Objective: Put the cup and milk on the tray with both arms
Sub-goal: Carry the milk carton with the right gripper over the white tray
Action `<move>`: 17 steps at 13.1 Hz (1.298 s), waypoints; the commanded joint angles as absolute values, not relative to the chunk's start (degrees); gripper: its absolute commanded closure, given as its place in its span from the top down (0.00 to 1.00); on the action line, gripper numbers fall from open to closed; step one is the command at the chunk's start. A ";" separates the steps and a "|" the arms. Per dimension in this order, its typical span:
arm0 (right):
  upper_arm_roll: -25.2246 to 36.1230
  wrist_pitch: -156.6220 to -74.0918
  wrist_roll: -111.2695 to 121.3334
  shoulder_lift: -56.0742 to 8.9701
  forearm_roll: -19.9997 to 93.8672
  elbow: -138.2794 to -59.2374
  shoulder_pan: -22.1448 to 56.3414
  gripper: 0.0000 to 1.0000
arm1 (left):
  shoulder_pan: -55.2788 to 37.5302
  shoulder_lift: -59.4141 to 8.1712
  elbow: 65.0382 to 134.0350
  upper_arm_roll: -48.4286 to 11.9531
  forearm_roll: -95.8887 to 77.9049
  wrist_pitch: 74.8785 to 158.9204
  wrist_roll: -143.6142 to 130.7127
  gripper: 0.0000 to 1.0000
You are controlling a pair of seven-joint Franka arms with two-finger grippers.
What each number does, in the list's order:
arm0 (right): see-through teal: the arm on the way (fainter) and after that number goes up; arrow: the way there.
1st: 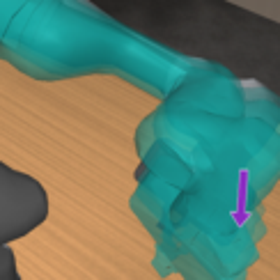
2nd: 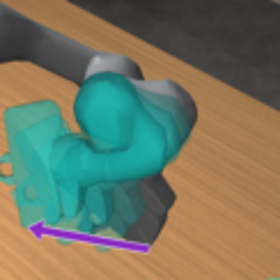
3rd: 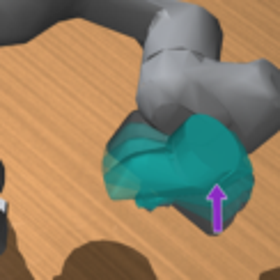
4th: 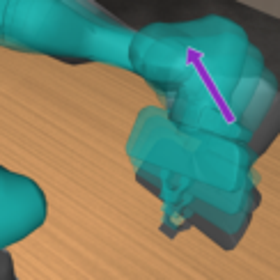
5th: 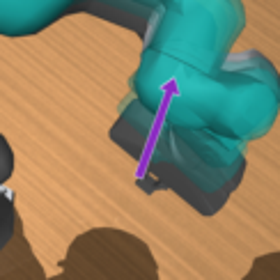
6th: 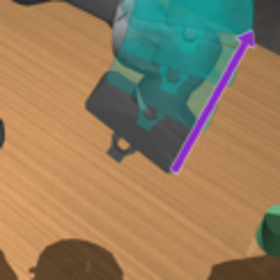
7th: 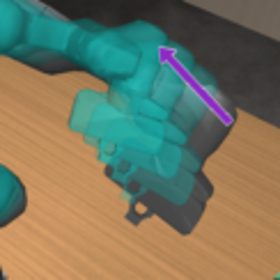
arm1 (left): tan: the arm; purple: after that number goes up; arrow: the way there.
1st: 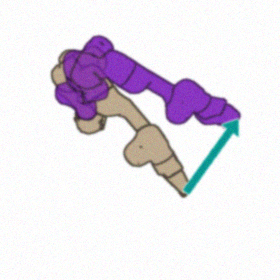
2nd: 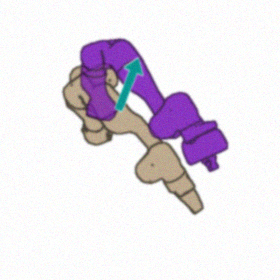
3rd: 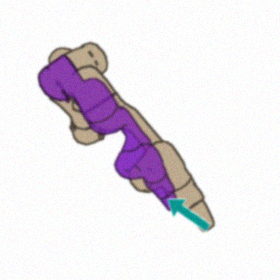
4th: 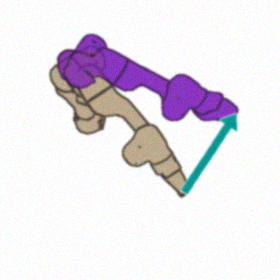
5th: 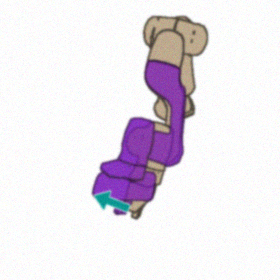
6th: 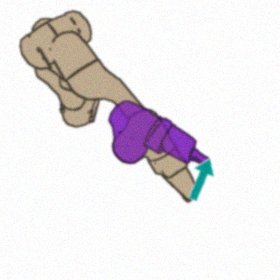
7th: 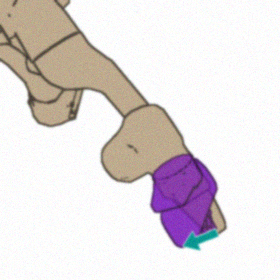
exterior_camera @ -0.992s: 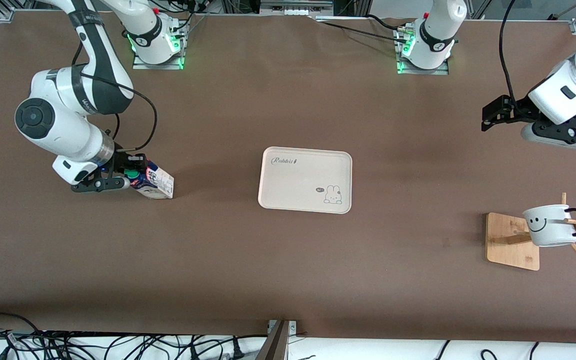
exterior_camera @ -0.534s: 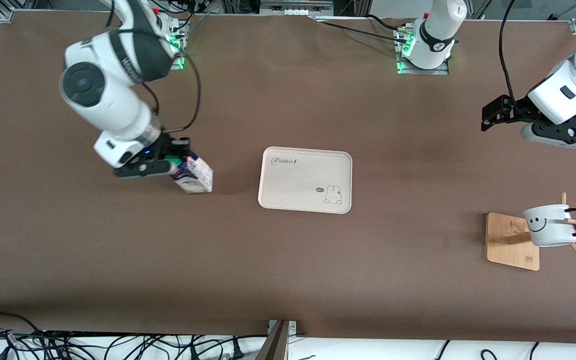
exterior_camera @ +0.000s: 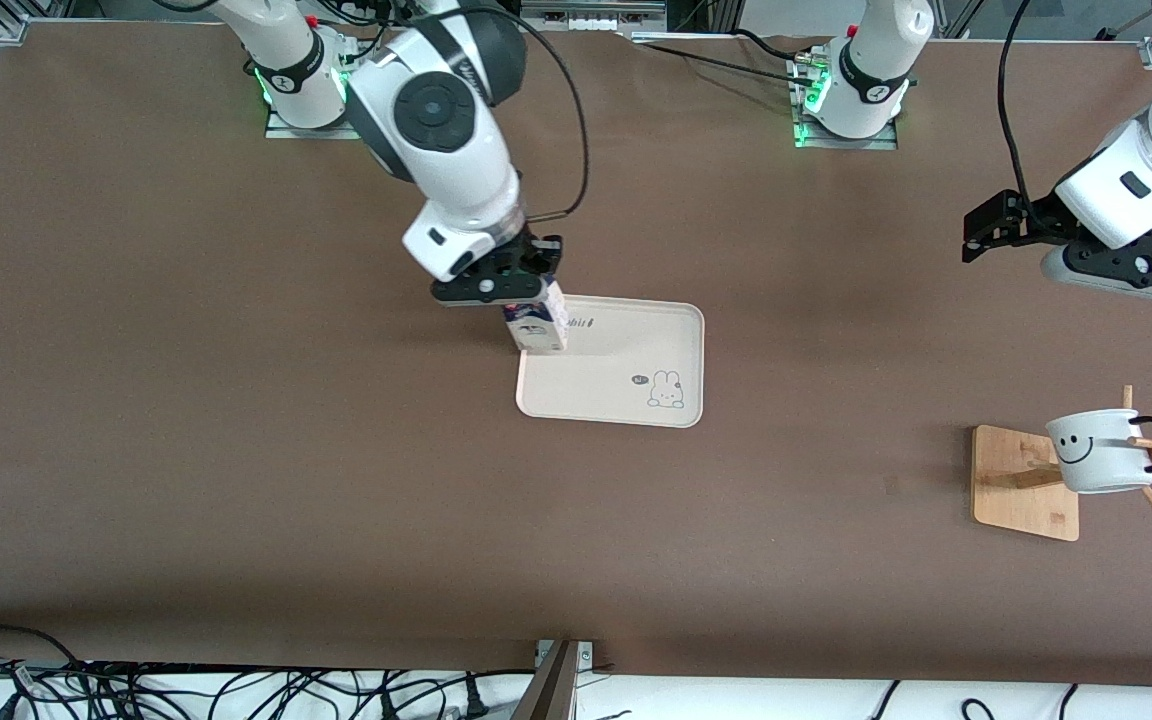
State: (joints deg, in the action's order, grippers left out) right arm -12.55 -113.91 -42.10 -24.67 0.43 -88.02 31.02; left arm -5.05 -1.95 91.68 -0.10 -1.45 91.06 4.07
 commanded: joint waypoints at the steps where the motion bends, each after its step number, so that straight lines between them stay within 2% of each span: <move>1: -11.87 -113.82 -43.24 -28.56 -0.87 -84.20 31.73 0.51 | -4.92 -2.72 89.82 -0.09 -2.37 89.56 4.83 1.00; 9: -11.78 -117.25 -46.84 -32.43 -5.36 -84.20 33.13 0.52 | -4.92 -2.72 89.74 -0.09 -2.37 89.56 4.83 1.00; 11: -11.69 -118.21 -46.85 -32.96 -5.45 -84.29 33.22 0.62 | -4.92 -2.72 89.82 -0.09 -2.37 89.56 4.83 1.00; 12: -11.69 -118.30 -46.93 -32.96 -5.45 -84.29 33.14 0.77 | -4.92 -2.72 89.82 -0.09 -2.37 89.56 4.83 1.00; 13: -11.69 -118.30 -46.93 -32.96 -5.36 -84.29 32.79 1.00 | -4.92 -2.72 89.74 -0.09 -2.37 89.56 4.83 1.00; 17: -11.34 -114.28 -46.84 -30.25 -4.75 -80.61 31.56 1.00 | -4.92 -2.72 89.82 0.00 -2.37 89.56 4.83 1.00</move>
